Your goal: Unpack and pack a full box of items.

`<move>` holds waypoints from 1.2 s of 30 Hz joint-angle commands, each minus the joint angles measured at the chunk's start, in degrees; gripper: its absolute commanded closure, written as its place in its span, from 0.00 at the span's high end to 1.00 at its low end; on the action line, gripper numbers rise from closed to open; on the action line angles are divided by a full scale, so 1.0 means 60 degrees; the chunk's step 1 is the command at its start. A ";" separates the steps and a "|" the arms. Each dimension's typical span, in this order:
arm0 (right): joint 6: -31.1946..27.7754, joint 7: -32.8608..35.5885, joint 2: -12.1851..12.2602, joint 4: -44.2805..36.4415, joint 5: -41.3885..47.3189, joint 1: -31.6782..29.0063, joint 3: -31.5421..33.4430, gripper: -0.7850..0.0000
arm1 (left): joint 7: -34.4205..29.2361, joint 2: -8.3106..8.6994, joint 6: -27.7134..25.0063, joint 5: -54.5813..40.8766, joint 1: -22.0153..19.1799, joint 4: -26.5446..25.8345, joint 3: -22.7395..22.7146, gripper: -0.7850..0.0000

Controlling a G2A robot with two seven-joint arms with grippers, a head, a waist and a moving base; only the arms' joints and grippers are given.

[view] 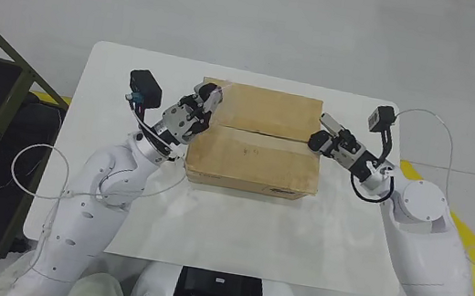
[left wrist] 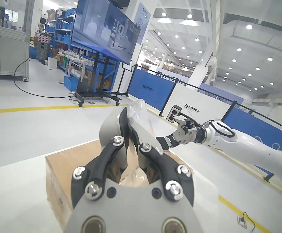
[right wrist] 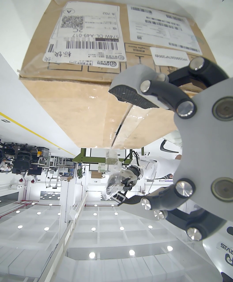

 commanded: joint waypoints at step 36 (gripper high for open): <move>-0.0428 0.0425 0.0239 0.0632 0.1327 -0.0862 0.1722 1.00 | -0.1518 -0.0682 0.1909 0.1539 -0.2805 0.1755 0.3417 0.00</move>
